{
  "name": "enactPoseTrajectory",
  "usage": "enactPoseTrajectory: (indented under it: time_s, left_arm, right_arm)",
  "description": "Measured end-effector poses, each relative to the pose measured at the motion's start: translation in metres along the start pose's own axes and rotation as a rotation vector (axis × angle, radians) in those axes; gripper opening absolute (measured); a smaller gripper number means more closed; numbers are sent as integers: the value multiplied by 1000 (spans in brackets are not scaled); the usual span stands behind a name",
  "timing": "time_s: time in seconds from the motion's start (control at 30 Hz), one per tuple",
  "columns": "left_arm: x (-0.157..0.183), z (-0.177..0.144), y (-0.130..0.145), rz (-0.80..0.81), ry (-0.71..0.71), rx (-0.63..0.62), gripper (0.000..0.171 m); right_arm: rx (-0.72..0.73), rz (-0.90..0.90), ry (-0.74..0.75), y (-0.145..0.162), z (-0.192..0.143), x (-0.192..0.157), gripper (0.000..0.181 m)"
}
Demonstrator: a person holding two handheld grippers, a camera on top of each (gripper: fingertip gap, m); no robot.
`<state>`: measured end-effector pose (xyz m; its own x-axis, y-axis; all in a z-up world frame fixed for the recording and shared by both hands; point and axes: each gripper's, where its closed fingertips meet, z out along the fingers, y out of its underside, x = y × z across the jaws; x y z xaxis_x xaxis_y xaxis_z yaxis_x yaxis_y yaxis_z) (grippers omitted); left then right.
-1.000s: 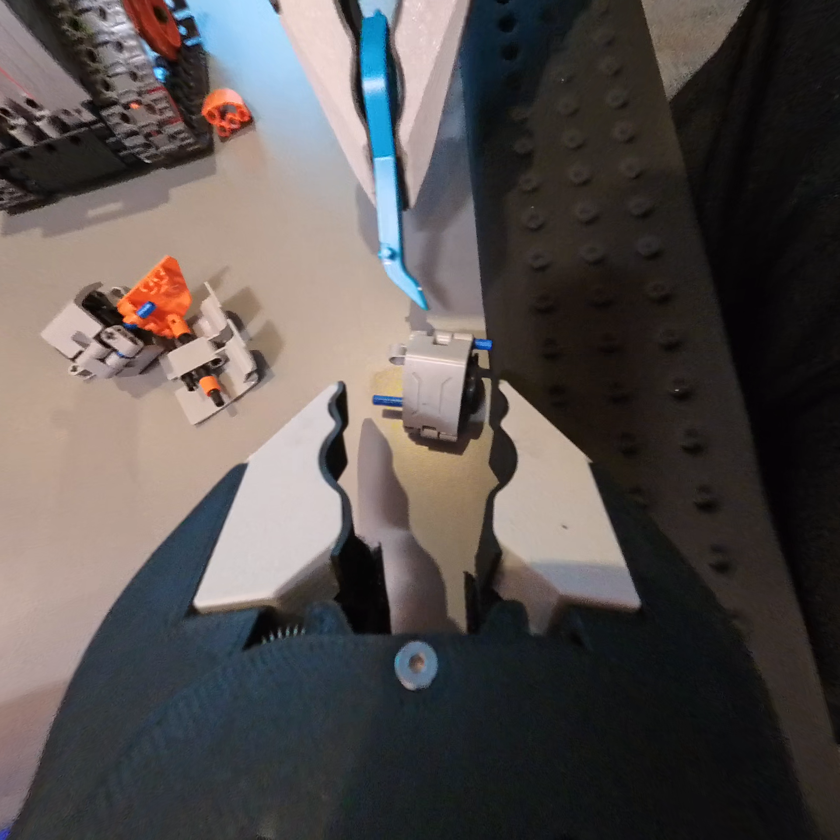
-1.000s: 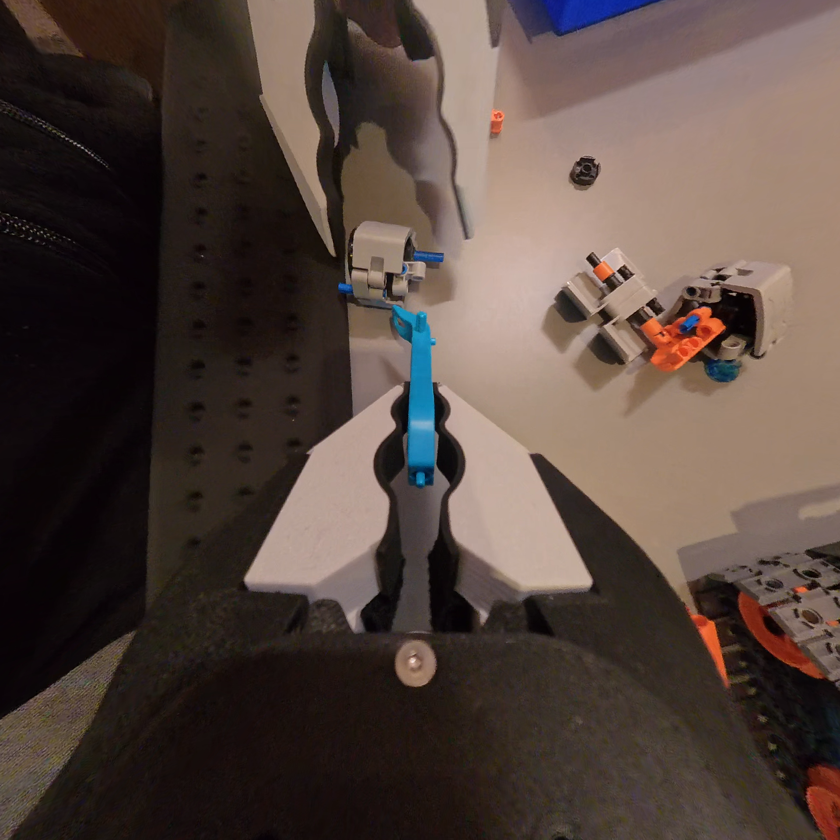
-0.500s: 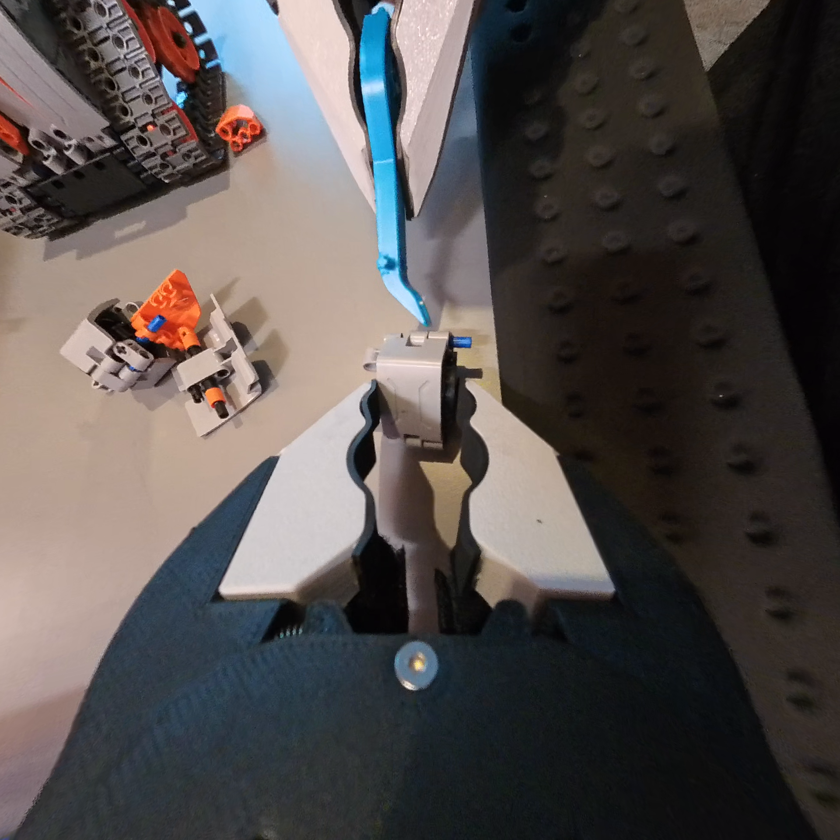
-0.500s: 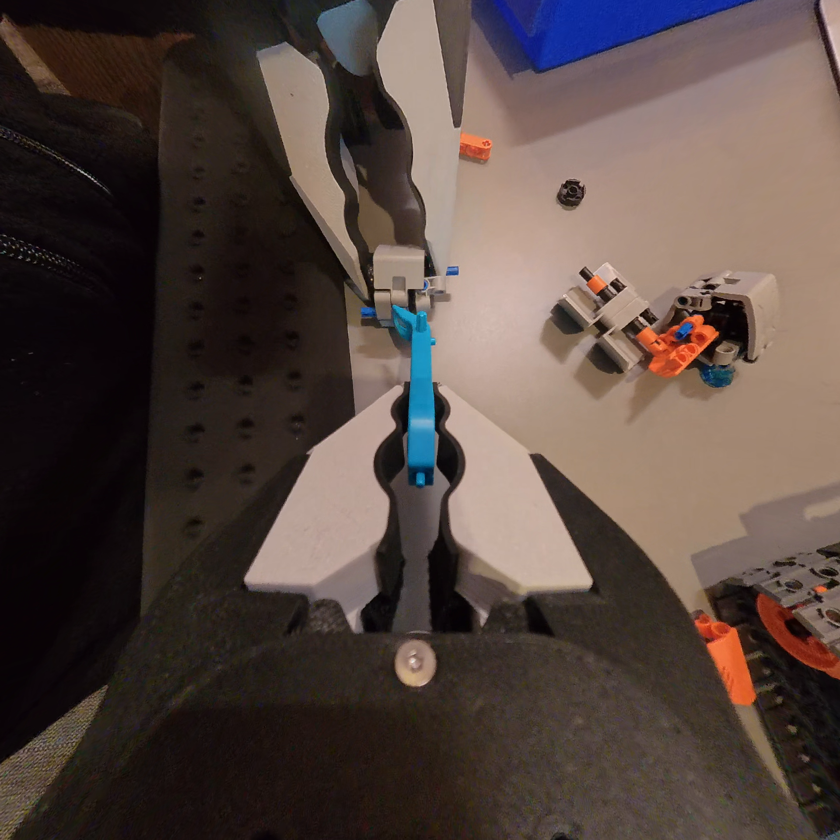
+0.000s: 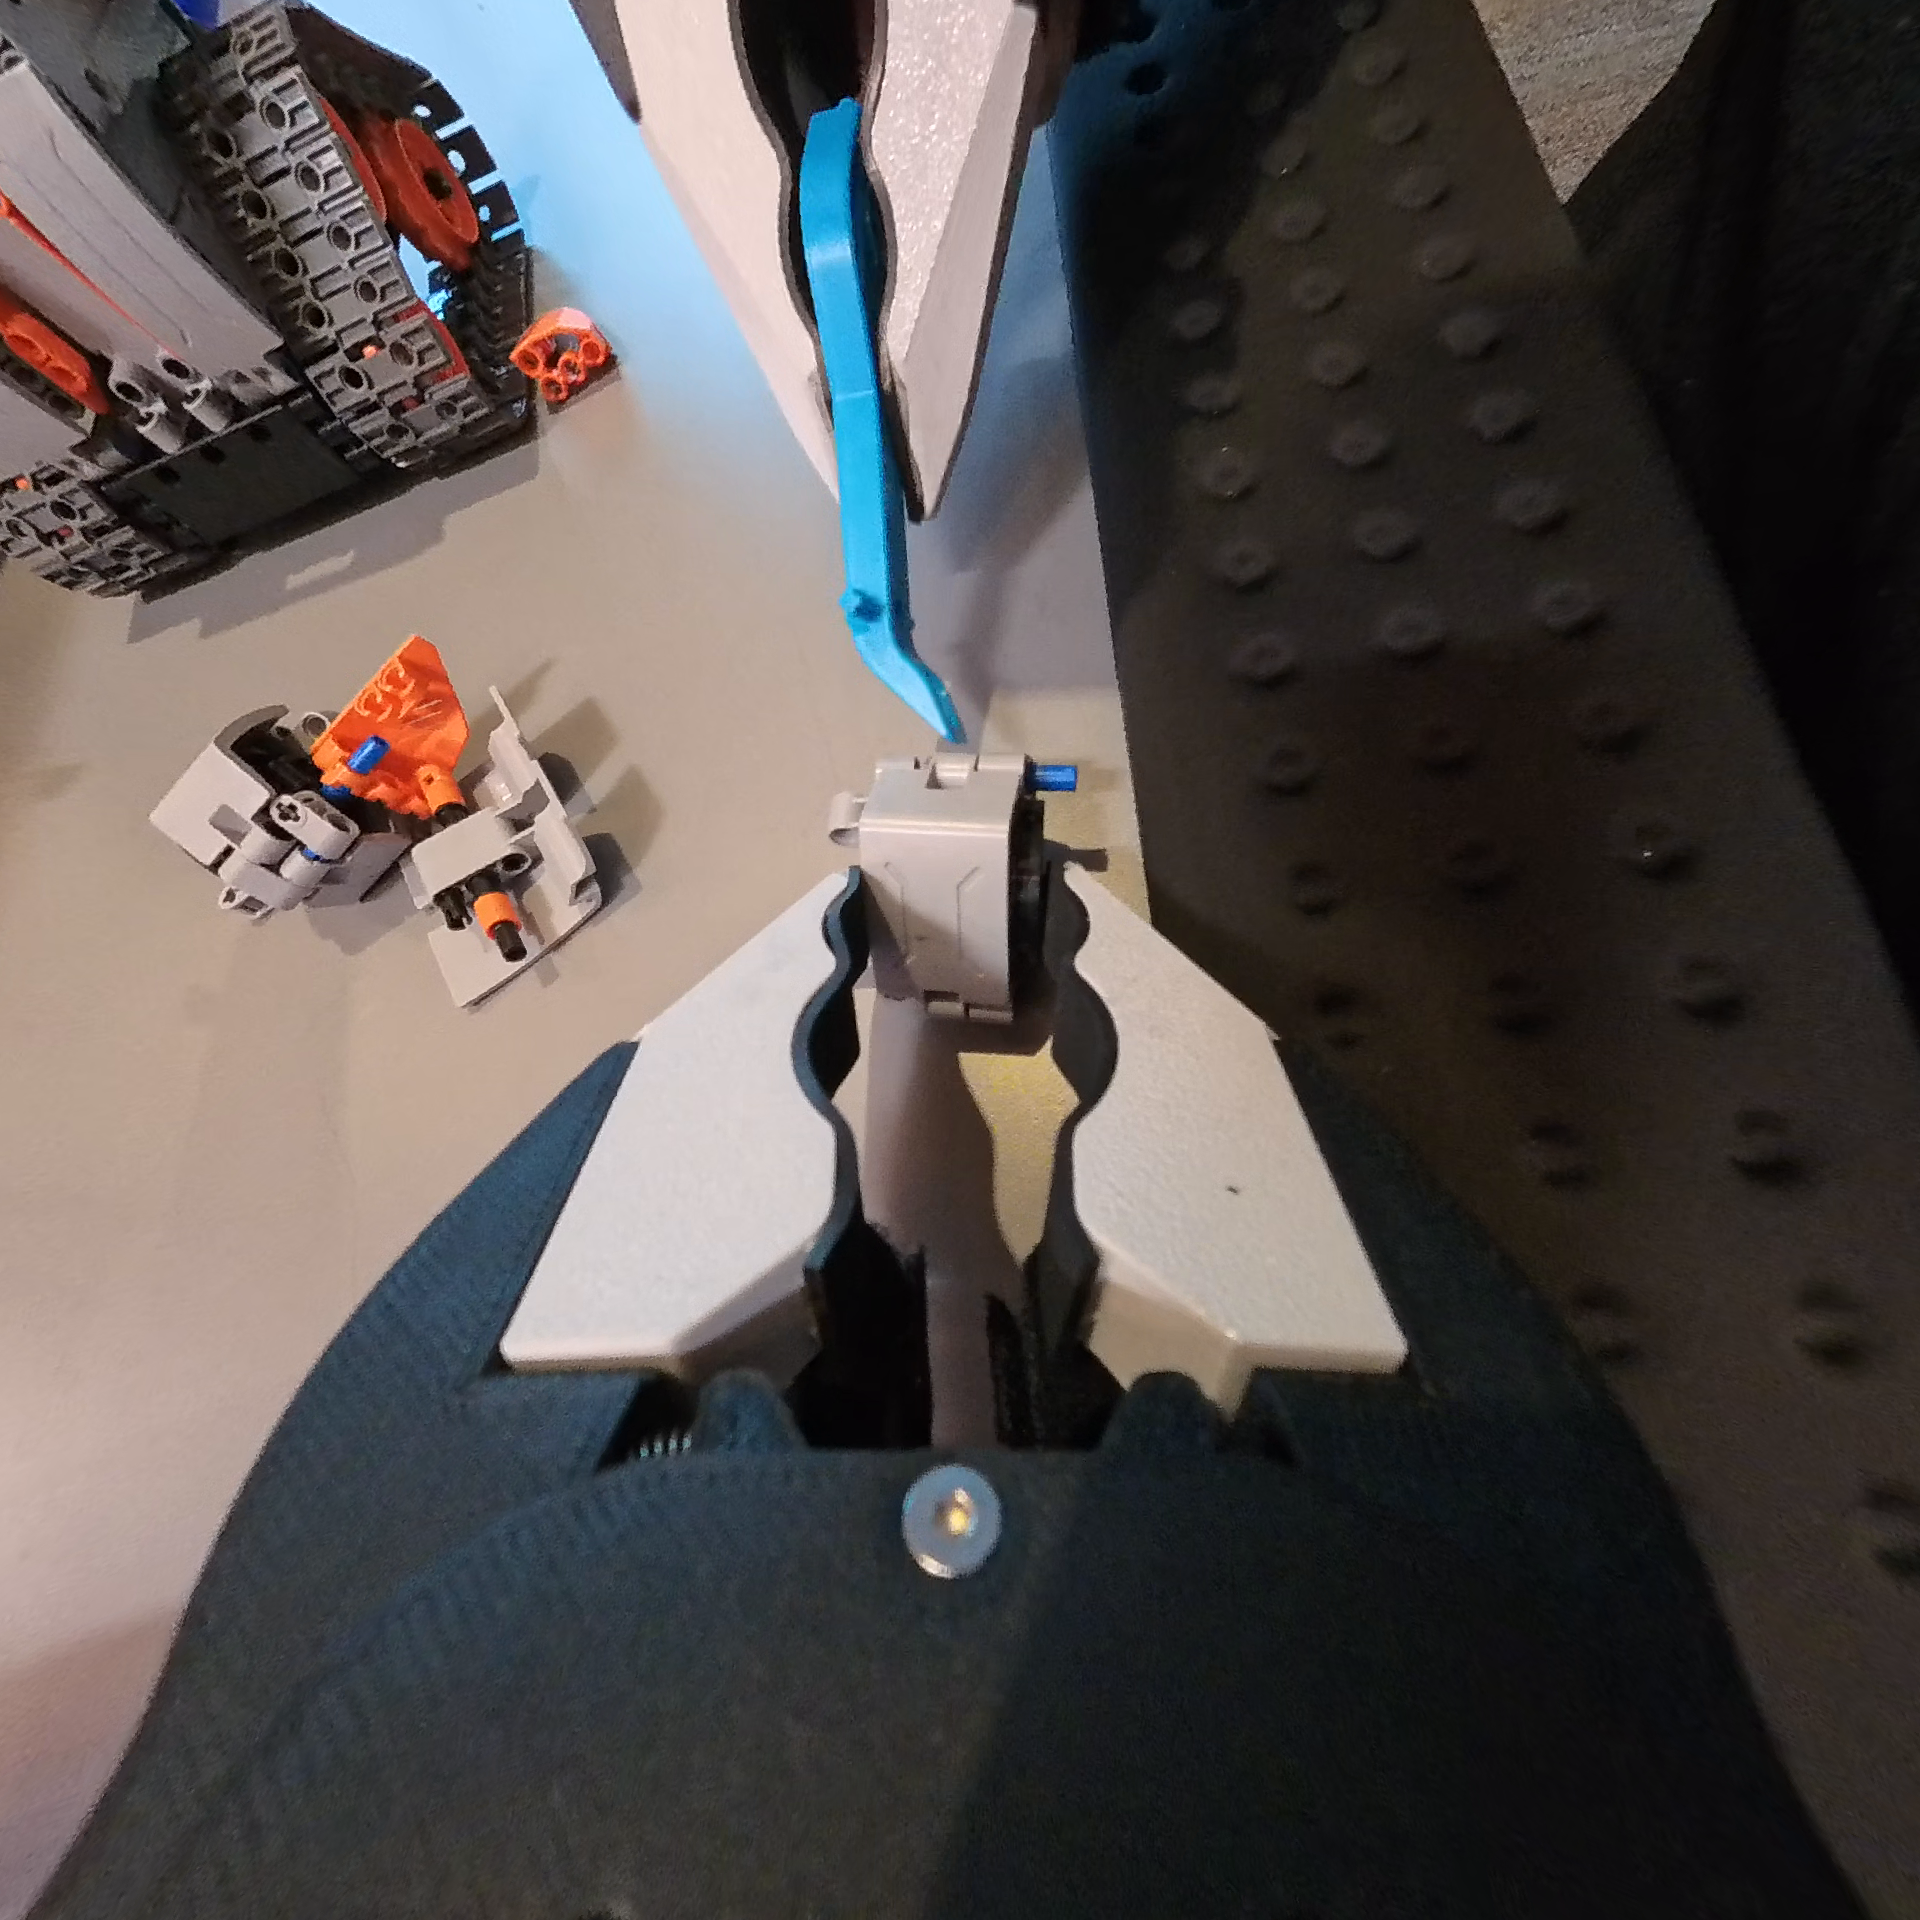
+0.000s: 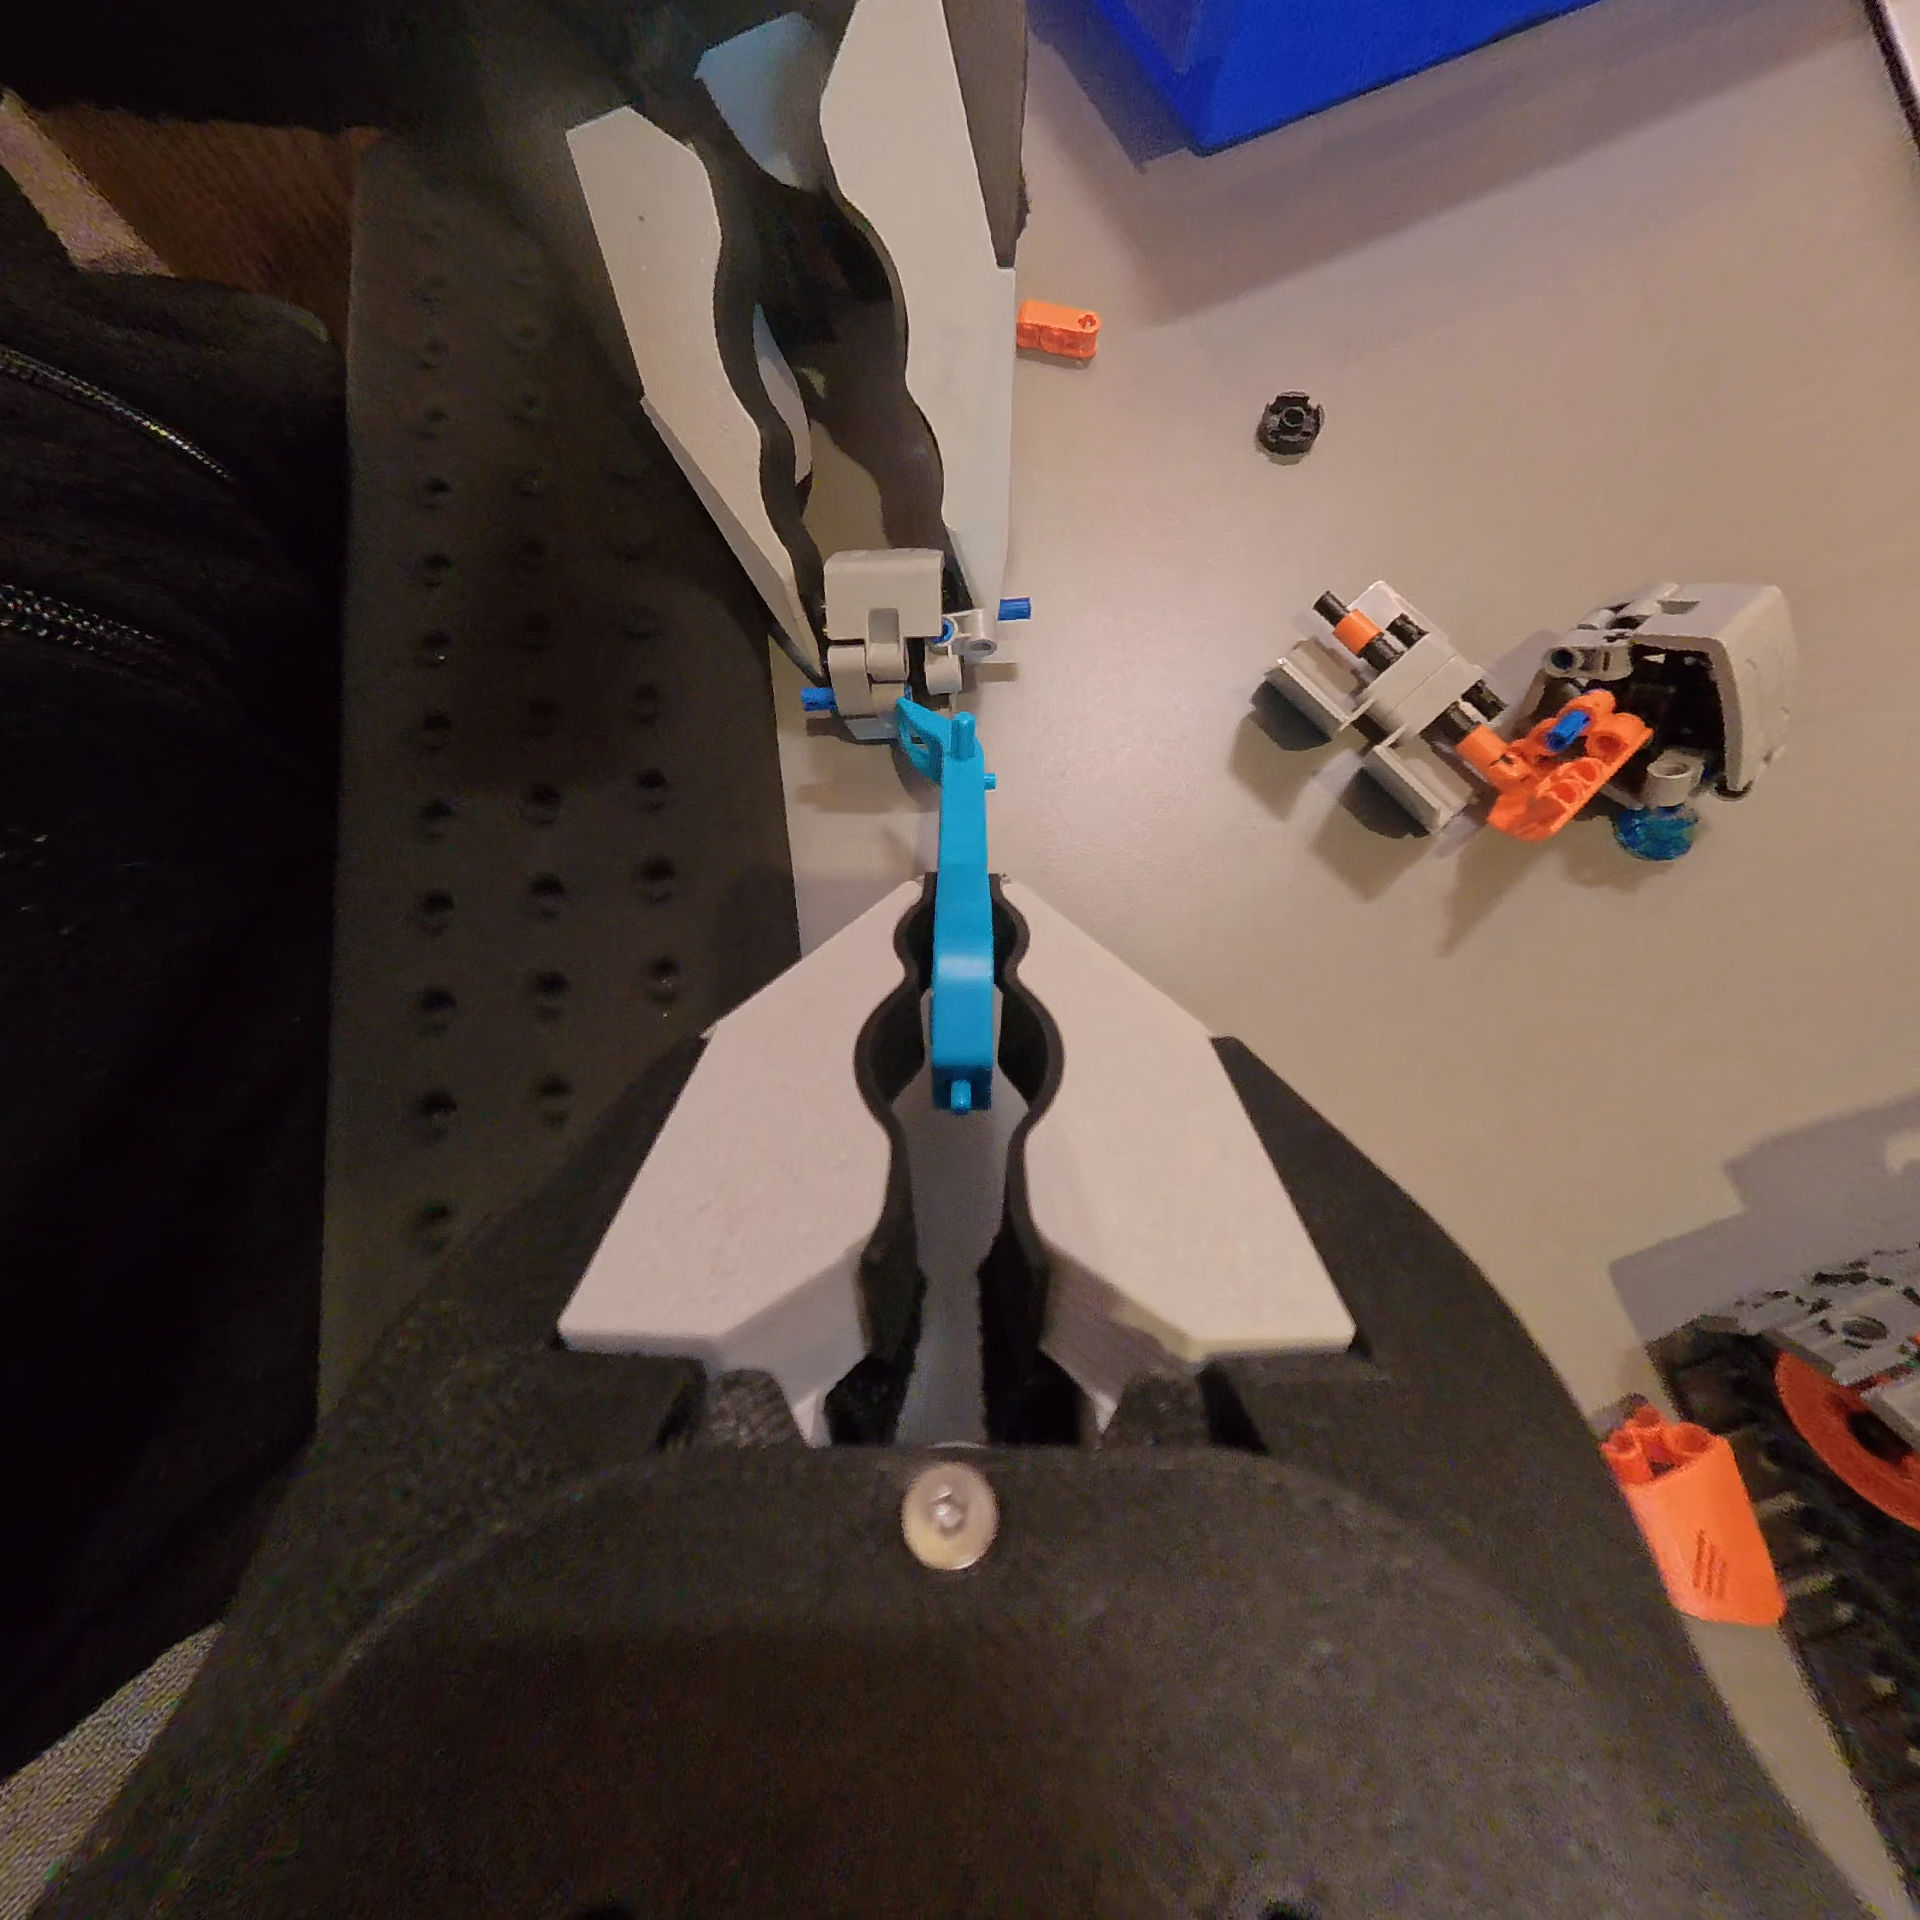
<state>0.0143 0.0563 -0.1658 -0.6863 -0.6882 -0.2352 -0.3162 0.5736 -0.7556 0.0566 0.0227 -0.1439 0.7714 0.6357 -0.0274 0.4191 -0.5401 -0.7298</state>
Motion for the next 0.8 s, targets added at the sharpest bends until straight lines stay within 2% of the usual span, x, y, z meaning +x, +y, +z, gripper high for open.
enactPoseTrajectory:
  time_s: [0.47,0.8]
  left_arm:
    - [-3,1,2,-34,-12,-18,32]
    - [-16,4,4,-113,-83,-67,32]
  right_arm:
    - [8,-34,2,0,0,-8,5]
    - [18,-30,112,0,2,4,5]
